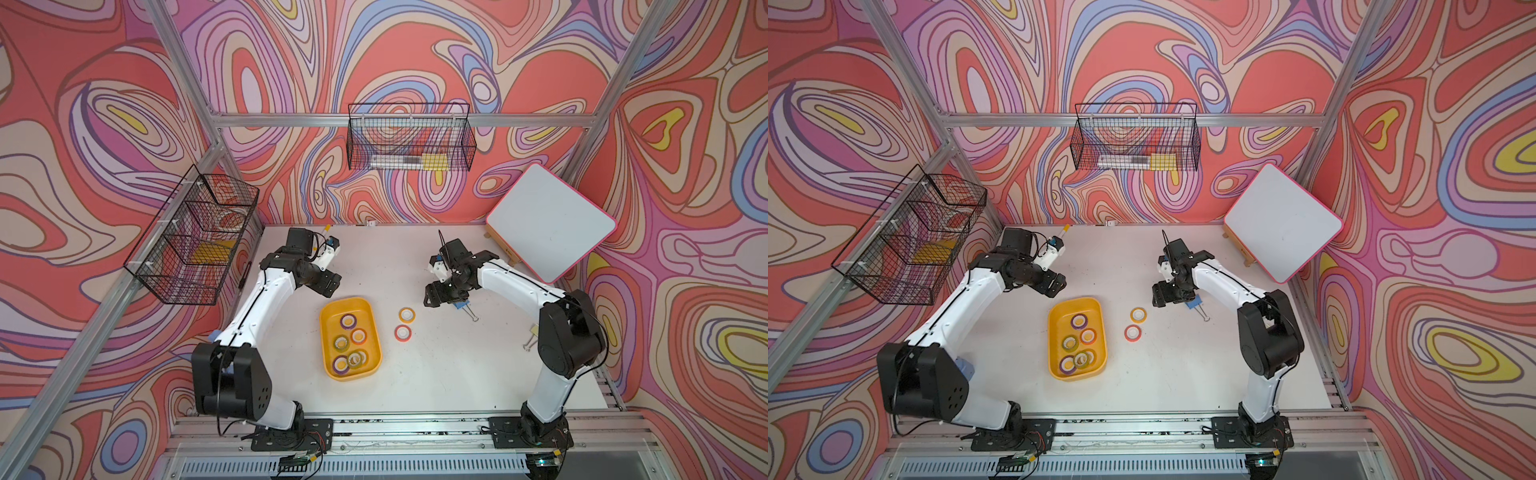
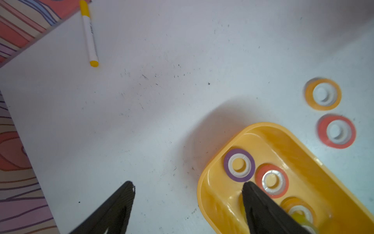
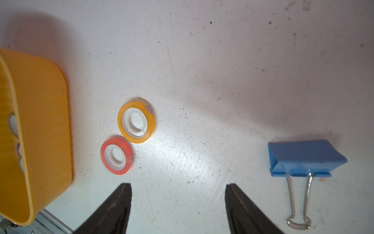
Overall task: Put the transparent tape into the storage box
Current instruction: Adjust the storage box at the center of the board, then pick up the tape from the center of the board, then adjust the storage box at the center of the board.
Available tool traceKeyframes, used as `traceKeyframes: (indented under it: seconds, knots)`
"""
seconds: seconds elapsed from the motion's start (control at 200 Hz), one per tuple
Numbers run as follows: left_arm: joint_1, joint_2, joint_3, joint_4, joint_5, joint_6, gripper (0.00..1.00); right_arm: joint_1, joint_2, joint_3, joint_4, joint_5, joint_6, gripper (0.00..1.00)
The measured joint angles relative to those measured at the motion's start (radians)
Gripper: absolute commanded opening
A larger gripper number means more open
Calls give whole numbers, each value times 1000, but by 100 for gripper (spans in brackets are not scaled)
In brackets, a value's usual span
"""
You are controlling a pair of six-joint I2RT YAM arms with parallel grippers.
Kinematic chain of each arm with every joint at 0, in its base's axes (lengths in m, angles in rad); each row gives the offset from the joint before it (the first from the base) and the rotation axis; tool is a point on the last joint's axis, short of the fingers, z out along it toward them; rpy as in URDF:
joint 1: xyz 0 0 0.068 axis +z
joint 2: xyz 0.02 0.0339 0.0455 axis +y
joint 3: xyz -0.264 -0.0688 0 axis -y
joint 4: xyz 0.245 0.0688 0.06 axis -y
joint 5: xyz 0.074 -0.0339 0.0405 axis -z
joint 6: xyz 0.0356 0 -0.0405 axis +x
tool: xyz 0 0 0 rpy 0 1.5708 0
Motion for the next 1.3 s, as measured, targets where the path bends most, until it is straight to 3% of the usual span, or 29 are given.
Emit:
traceKeyframes:
  seconds: [0.21,0.501,0.806,1.297]
  knots:
    - [-10,-239,-161,63,57,-346,84,134,90,137,-37,113,110,80]
    - [-10,-284,-212,41,44,-618,76,232,221,226,-95,196,291,78]
    - [-10,-293,-285,31,41,-677,76,240,266,278,-125,207,419,73]
    - [-10,-321,-303,2,-6,-703,76,244,383,377,-147,203,498,74]
